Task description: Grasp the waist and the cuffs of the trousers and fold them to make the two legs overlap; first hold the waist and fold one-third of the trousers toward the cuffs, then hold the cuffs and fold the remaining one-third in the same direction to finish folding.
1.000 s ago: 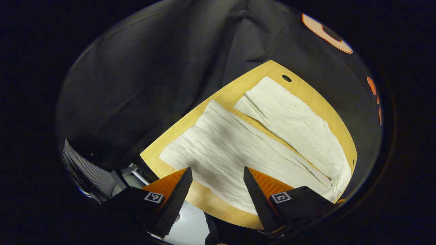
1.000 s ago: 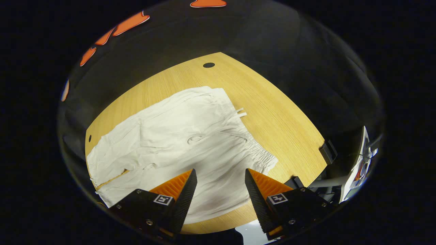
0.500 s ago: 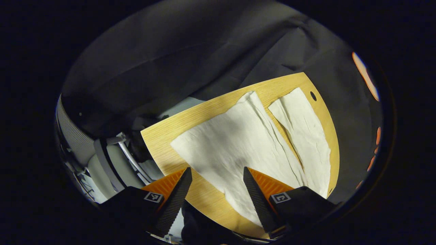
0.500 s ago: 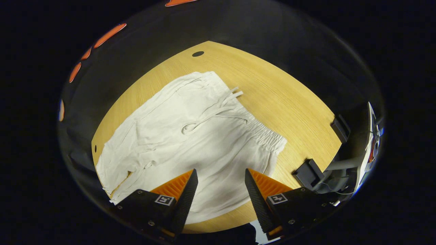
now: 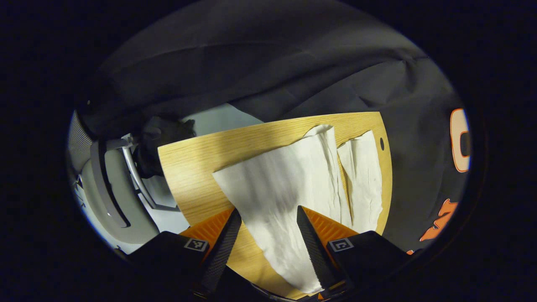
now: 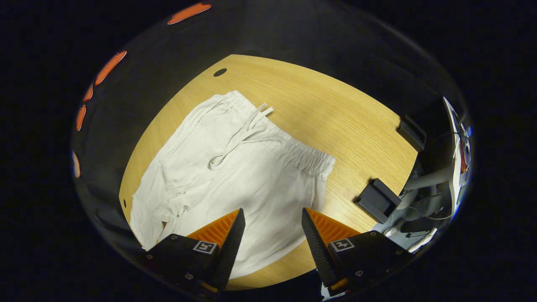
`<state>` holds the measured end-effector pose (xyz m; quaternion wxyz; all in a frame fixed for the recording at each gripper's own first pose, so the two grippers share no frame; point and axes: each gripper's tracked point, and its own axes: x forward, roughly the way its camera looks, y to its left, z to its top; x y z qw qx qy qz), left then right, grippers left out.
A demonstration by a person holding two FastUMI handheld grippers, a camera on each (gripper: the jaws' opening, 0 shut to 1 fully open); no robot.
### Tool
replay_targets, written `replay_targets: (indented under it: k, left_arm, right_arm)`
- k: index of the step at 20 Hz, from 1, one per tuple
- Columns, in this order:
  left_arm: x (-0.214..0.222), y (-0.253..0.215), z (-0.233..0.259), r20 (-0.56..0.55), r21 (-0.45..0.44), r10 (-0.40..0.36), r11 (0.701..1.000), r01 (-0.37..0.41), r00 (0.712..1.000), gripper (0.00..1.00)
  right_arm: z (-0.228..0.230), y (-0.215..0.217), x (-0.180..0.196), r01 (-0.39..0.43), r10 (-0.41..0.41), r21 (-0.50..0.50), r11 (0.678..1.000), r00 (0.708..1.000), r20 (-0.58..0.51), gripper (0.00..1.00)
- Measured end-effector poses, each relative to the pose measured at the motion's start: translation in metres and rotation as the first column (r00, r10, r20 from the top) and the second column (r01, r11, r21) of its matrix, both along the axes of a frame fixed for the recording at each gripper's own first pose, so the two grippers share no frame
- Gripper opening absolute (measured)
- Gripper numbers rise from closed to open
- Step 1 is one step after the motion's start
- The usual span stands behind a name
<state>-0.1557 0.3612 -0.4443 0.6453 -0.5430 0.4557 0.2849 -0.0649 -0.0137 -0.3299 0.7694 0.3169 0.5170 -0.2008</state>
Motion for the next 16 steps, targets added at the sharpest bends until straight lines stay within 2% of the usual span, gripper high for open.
replay_targets:
  k: [2,5,7,9,12,16]
  left_arm:
    - [0.016,0.003,-0.002,0.066,-0.007,-0.006,1.000,0.006,0.998,0.84]
    - [0.033,0.003,-0.004,0.132,-0.027,-0.004,1.000,0.007,0.991,0.69]
    - [0.031,0.005,-0.012,0.126,-0.008,-0.032,0.999,0.033,0.992,0.47]
    - [0.028,0.005,-0.015,0.143,0.021,-0.034,0.999,0.031,0.989,0.17]
    - [0.030,0.003,-0.016,0.148,0.050,-0.019,0.999,0.012,0.989,0.07]
    - [0.031,0.006,0.001,0.169,0.098,-0.047,0.995,0.030,0.985,0.05]
  right_arm:
    - [-0.001,0.001,-0.006,0.036,-0.036,0.014,0.999,0.999,0.010,0.82]
    - [-0.002,0.003,-0.016,0.069,-0.070,0.030,0.997,0.997,0.023,0.83]
    - [-0.005,0.001,-0.022,0.083,-0.084,0.034,0.996,0.996,0.025,0.82]
    - [-0.010,-0.004,-0.029,0.083,-0.083,0.043,0.996,0.997,0.006,0.82]
    - [-0.015,-0.019,-0.031,0.108,-0.108,0.049,0.993,0.994,0.006,0.83]
    - [-0.027,-0.035,-0.026,0.135,-0.136,0.070,0.988,0.991,0.007,0.82]
